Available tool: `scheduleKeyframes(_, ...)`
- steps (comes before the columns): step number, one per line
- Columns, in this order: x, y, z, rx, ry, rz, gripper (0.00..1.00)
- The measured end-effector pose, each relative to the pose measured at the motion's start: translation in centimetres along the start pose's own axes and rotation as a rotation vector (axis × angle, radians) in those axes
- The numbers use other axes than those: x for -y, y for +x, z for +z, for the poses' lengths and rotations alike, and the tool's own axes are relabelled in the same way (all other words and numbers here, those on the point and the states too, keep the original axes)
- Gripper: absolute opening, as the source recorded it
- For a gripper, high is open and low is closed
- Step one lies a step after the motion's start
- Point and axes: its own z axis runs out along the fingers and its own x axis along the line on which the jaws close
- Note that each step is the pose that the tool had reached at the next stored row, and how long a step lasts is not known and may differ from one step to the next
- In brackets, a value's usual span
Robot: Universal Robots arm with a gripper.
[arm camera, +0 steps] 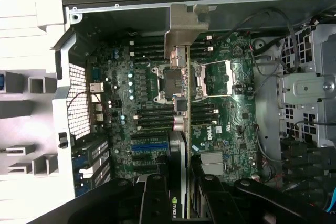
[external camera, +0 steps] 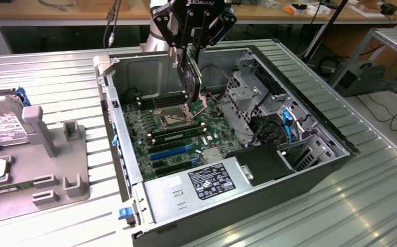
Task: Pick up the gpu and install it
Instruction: 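Insert the gpu into the slot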
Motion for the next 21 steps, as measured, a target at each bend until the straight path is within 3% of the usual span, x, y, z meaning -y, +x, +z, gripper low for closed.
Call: scheduleKeyframes(21,0.00,0.00,0.00,-0.0018,-0.0008,-0.040,0.27)
